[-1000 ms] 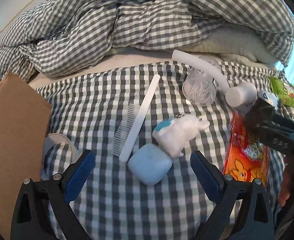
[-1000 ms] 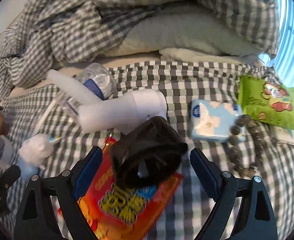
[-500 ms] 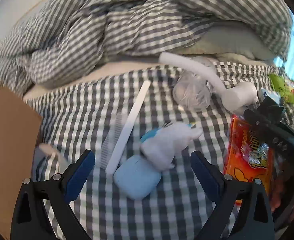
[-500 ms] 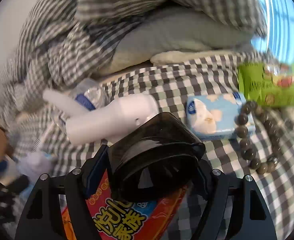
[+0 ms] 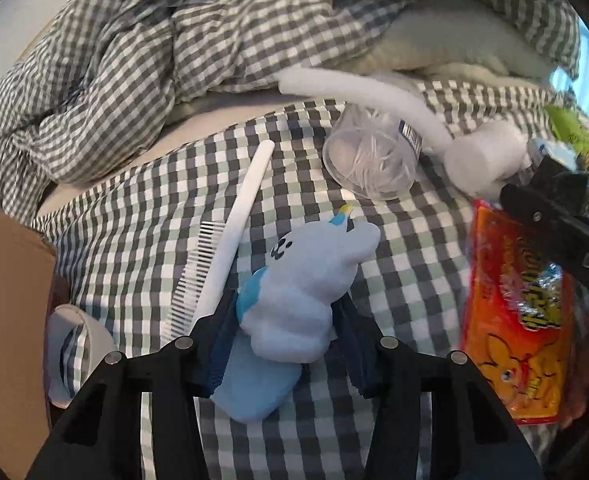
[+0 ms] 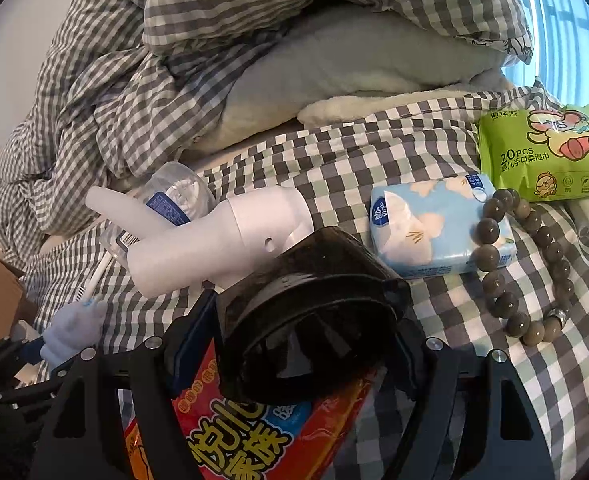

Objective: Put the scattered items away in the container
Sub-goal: 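Grasp the white toy unicorn with the left gripper while the right grasps the black hair band, then carry the unicorn and hair band into the cardboard box and release both, then move both grippers back over the items on the bed, then grasp the white hair dryer with the left gripper while the right grasps the bead bracelet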

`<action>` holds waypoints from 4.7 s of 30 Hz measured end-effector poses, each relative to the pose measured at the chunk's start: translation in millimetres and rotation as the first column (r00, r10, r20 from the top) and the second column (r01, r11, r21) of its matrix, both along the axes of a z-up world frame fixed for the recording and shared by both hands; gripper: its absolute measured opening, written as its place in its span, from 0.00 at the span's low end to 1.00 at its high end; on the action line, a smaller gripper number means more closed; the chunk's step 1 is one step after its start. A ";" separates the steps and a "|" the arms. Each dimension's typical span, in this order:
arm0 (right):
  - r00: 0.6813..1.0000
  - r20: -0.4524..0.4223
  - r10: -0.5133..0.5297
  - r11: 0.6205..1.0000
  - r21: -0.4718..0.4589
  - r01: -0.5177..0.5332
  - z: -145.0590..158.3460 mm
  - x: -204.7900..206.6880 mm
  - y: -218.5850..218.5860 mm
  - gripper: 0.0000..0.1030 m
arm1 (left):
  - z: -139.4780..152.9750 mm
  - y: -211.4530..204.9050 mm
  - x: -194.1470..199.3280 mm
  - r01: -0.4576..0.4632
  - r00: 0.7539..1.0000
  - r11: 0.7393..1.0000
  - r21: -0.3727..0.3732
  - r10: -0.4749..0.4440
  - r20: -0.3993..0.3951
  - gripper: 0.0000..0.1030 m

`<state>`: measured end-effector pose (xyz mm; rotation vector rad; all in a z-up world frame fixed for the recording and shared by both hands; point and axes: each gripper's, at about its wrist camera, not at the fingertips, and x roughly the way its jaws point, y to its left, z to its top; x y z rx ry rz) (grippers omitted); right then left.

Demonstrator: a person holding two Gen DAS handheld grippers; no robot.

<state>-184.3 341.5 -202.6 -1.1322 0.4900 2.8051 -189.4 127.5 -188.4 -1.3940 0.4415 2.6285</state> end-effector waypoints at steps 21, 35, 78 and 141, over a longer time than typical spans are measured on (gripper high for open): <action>0.961 -0.026 0.276 0.960 0.065 -0.274 175.1 95.0 -113.0 0.73 | 169.9 -94.8 81.2 -0.221 0.967 0.969 0.111 0.233 -0.108 0.47; 0.770 0.017 0.638 0.762 0.128 -0.635 195.4 87.6 -360.0 0.73 | 172.5 -295.5 119.6 -0.540 0.840 0.838 0.071 0.543 -0.016 0.47; 0.963 -0.035 0.267 0.942 0.219 -0.254 198.8 250.5 -115.0 0.88 | 168.9 -117.7 211.3 -0.171 0.982 0.984 0.049 0.174 -0.076 1.00; 0.931 0.360 0.057 0.972 0.191 -0.134 17.1 16.6 73.4 0.71 | 26.1 82.6 -1.7 -0.087 0.996 0.994 0.060 0.085 0.038 1.00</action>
